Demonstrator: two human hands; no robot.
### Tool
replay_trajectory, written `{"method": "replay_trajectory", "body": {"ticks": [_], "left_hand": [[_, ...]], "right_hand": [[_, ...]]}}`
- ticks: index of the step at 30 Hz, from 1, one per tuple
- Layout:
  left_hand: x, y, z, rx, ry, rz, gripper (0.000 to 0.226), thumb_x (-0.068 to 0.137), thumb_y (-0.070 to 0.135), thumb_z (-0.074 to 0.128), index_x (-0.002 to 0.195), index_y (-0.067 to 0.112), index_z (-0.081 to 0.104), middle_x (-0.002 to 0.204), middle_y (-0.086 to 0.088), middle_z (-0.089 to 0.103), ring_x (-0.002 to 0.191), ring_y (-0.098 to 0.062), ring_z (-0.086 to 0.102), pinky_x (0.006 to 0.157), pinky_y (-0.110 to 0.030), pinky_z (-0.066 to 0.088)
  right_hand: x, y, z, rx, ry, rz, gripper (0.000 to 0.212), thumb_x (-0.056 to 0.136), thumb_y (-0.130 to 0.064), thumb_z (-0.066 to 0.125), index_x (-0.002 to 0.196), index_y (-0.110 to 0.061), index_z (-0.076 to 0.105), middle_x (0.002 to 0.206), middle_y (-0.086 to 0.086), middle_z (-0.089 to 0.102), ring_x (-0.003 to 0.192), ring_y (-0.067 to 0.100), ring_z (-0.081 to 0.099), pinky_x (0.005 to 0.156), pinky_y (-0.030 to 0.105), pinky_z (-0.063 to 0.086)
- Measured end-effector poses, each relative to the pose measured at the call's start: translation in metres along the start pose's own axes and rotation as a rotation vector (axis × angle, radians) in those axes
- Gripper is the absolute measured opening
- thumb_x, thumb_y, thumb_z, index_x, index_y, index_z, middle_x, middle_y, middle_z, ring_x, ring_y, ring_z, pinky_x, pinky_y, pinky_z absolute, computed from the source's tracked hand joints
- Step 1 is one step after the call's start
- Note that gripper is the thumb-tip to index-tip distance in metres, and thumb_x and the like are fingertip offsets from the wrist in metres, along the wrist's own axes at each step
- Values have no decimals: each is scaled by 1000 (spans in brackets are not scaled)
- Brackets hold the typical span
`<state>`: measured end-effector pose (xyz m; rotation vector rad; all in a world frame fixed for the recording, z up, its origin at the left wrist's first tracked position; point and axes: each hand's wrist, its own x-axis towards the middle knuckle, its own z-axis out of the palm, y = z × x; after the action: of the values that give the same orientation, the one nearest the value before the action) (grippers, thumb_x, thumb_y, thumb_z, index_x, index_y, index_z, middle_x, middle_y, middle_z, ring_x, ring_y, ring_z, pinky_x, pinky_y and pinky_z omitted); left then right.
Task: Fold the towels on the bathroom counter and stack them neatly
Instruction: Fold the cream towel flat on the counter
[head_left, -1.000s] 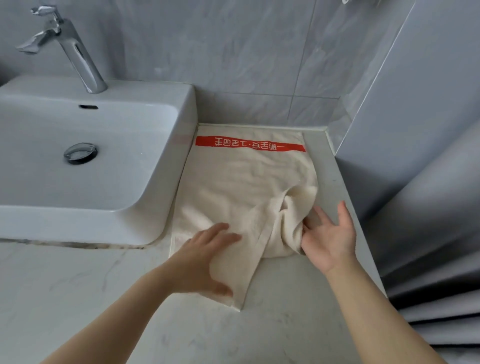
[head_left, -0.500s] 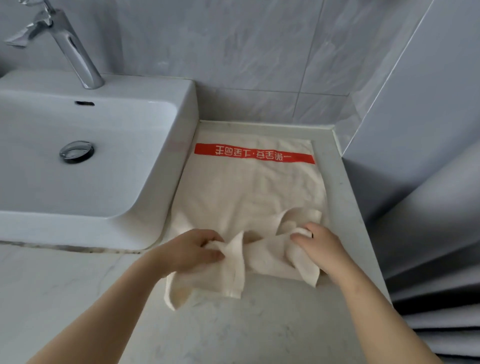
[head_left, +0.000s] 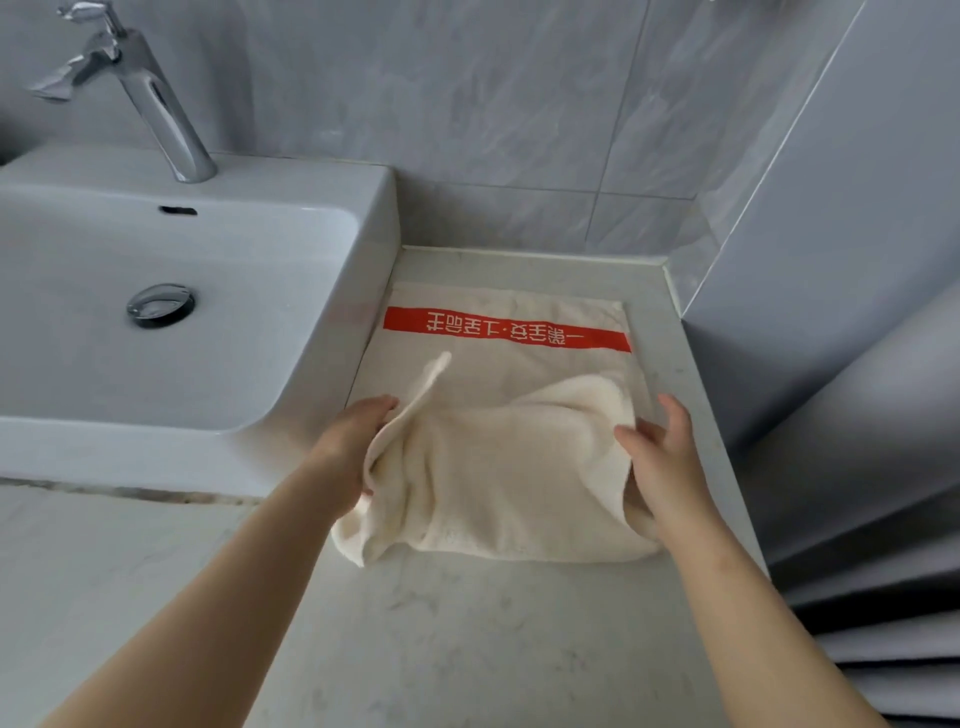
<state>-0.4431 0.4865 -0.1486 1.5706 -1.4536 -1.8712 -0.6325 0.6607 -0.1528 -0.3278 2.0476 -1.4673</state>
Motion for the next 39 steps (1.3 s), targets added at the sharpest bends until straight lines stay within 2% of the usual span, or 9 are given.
{"method": "replay_trajectory", "body": {"ticks": [4,7,10,14,19,23,27,34,39], "left_hand": [[-2,-13,-2,27,38,-4,63,78,67,55,122,21,50,113,-7,61,100,-30,59,91,-45,49],[-10,-31,-4,362,177,106,85,71,45,76,137,14,33,119,-3,55,104,-27,55,88,-37,46],[-15,-41,-2,672,243,149,57,77,24,70,124,8,42,113,-10,57,102,-32,55,76,-32,41],[-14,-35,-10,545,57,113,15,84,12,60,98,14,58,93,-7,66,88,-27,62,78,-37,52],[-26,-33,-28,647,-388,-35,19,85,31,66,98,19,70,94,0,72,88,-19,69,85,-37,55],[-19,-27,-17,626,-20,27,41,85,49,60,100,11,63,100,-1,65,88,-21,62,80,-33,51],[-11,-22,-3,795,181,152,60,84,46,62,130,13,41,118,-10,56,104,-28,54,82,-31,43],[3,-28,0,992,152,86,55,90,43,53,136,20,34,114,-9,58,101,-28,58,83,-34,50],[3,-28,-2,955,239,104,24,88,33,50,106,16,50,83,0,54,79,-22,55,69,-29,48]], "right_hand": [[-6,17,-2,-355,16,27,50,86,-28,64,130,-14,43,102,0,54,87,16,51,71,27,37],[-9,31,-3,-545,-23,-53,15,85,-21,62,90,-7,58,88,9,62,69,15,52,57,27,38],[-11,35,-5,-567,38,-115,26,89,-18,54,75,2,49,70,18,53,59,18,41,52,29,27],[-12,30,-13,-496,-18,22,32,92,-21,51,64,-7,44,61,7,47,58,19,42,54,30,27],[-22,27,-41,-531,-350,332,24,86,-30,58,96,-8,58,103,3,63,98,20,59,85,34,43],[-19,15,-43,-394,-157,184,24,88,-44,57,92,-21,56,100,-4,61,91,13,56,88,36,45],[-1,9,-26,-294,46,8,53,87,-42,59,132,-21,42,131,0,50,113,18,50,94,34,41],[21,-6,-5,-208,-113,7,60,91,-33,56,145,-29,30,149,-4,33,134,20,36,97,29,32],[23,-2,-5,-275,-288,115,42,90,-20,56,132,-25,49,135,-1,48,108,12,52,89,26,40]]}}
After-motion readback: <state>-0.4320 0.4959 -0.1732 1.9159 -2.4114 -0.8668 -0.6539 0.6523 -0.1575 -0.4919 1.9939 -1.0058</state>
